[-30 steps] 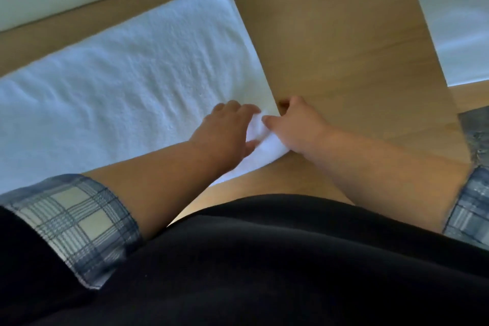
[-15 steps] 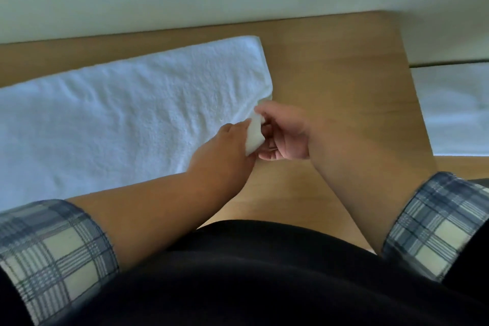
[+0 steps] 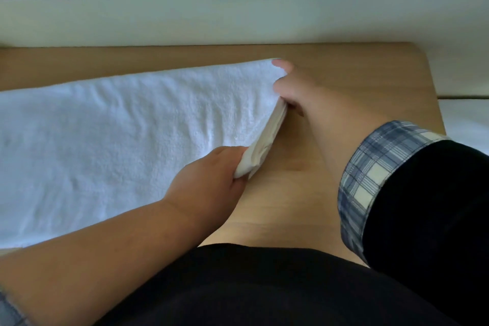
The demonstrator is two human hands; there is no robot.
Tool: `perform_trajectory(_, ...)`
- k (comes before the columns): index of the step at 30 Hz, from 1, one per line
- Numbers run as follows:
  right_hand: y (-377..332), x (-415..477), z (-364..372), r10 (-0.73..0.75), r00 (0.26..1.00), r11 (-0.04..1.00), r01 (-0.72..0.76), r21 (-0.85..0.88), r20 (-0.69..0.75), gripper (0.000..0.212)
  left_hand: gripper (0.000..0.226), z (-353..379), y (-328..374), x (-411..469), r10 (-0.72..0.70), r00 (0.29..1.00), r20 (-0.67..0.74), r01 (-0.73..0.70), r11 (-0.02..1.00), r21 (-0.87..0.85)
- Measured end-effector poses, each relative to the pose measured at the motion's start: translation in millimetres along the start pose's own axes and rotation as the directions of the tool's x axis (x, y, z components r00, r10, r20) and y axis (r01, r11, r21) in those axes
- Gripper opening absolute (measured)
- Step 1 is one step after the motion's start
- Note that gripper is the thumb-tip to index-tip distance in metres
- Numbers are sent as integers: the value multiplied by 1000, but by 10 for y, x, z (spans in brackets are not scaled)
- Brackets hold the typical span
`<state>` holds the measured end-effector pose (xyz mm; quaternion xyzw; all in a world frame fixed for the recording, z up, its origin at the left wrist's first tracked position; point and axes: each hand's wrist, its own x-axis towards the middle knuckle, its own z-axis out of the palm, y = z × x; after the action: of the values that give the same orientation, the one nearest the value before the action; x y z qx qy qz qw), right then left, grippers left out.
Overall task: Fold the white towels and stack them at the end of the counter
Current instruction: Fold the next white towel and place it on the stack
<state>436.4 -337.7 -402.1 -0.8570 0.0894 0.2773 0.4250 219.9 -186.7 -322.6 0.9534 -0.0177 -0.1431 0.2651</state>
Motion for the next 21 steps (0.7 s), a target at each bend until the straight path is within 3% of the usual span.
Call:
perform_trajectory(1,-5,20,-12,-5,1000,1000,6,-7,26,67,12,-34,-11,-33,11,1000,17,-11,1000,-6)
perform_trajectory(3,-11,13,-17,5,999,1000,-6,25,43,66,22,-82,-28,-94,42,998,46,-43,999,13)
perform_trajectory(6,-25,-89,1,-16,1000,1000,16,17,-22,64,13,-117,-49,-129,94,993,69,-96,995,22)
perform_trajectory(11,-207,-448,42,-65,990,997,70,31,-125,70,18,-165,-84,-266,229,973,-41,-230,973,-17)
perform_trajectory(15,-500,-714,205,-126,977,985,144,95,-173,72,40,-362,-248,-487,446,876,-185,-450,893,23)
perform_trajectory(21,-1281,-1063,750,-185,972,932,220,289,-143,79,48,-898,-876,-984,498,850,-172,-468,864,187)
